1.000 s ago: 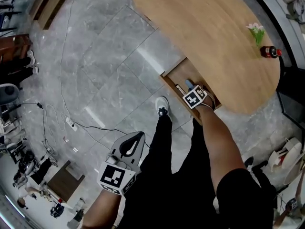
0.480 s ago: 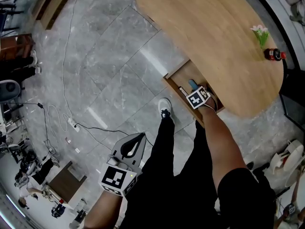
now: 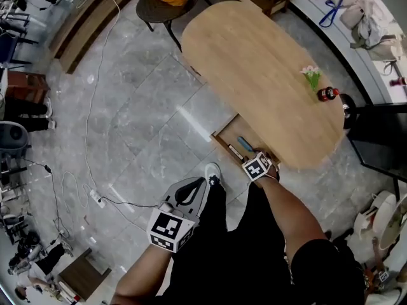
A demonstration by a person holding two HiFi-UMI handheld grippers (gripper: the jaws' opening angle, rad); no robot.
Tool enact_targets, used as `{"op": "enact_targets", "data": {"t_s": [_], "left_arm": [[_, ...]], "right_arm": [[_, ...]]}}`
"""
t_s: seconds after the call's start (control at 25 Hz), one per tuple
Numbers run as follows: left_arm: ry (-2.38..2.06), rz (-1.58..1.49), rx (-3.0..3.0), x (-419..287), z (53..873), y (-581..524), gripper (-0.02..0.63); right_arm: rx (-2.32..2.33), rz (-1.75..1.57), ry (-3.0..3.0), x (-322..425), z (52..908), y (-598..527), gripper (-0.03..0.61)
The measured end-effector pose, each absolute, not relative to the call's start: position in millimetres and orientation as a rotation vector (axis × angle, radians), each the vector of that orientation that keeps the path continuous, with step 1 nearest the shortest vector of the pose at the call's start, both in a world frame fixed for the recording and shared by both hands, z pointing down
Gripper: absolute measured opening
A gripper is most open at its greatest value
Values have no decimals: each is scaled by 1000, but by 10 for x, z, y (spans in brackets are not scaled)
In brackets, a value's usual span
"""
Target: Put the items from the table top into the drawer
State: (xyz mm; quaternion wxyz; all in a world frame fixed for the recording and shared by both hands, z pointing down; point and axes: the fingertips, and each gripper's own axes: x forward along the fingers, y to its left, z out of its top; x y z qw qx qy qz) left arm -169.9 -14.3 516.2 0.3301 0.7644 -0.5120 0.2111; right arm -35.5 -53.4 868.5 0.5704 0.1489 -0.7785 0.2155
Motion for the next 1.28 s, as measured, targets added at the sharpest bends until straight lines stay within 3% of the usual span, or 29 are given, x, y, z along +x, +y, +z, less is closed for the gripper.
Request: {"op": "enact_targets", "data": {"t_s": [0.44, 0.6, 0.72, 0.92, 1.28], "left_arm": [[-1193, 506, 2259, -1554, 4348, -216, 2], [-1156, 472, 2361, -1610, 4095, -223, 2], [-1097, 471, 2416, -1652, 3998, -154, 2], [-1051, 424, 2474, -1579, 3798, -192, 2], [-1085, 313, 2560, -1113, 3214, 123, 2]], "right_arm": [[600, 616, -2079, -565, 6670, -443, 160], [747, 597, -2207, -616, 5771, -492, 51], [876, 621, -2346, -645, 5032, -430, 16], [1022, 621, -2581, -436, 3931, -162, 3], [1172, 431, -2694, 220, 2962, 408, 3]]}}
